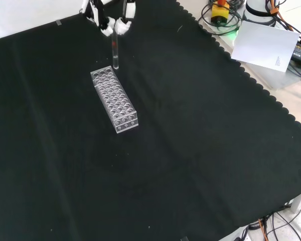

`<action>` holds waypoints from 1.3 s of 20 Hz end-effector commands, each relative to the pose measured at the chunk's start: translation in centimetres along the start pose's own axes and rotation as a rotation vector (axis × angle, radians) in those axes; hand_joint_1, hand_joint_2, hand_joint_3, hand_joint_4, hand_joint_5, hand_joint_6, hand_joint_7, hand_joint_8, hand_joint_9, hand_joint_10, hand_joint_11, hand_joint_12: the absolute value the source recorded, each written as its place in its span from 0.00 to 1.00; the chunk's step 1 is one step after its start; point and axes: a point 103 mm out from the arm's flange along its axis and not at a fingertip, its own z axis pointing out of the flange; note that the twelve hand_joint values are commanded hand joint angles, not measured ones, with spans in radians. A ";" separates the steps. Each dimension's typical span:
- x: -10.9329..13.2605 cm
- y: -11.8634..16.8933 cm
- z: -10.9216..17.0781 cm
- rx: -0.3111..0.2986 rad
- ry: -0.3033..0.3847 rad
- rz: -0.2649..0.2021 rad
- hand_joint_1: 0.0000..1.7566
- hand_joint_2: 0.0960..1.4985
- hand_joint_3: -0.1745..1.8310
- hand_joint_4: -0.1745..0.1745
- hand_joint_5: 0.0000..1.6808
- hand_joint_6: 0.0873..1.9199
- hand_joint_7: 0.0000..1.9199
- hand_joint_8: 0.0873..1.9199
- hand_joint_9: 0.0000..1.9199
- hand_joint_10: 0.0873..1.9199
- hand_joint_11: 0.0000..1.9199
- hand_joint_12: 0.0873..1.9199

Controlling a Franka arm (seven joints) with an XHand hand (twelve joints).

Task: Shake the test tube.

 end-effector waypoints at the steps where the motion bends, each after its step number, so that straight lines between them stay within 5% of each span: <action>1: -2.9 -0.5 0.0 0.007 -0.024 0.057 0.82 0.34 0.45 0.00 0.78 0.27 0.74 0.35 0.72 0.11 0.36 0.63; 6: -0.9 -0.2 0.3 0.011 -0.012 0.019 0.82 0.34 0.45 0.00 0.78 0.27 0.74 0.35 0.72 0.11 0.36 0.63; 19: 10.1 1.6 -0.2 0.001 0.025 -0.189 0.82 0.34 0.45 0.00 0.78 0.27 0.74 0.35 0.72 0.11 0.36 0.63; 26: 10.0 1.6 -0.2 0.003 0.011 -0.190 0.82 0.34 0.45 0.00 0.78 0.27 0.74 0.35 0.72 0.10 0.36 0.63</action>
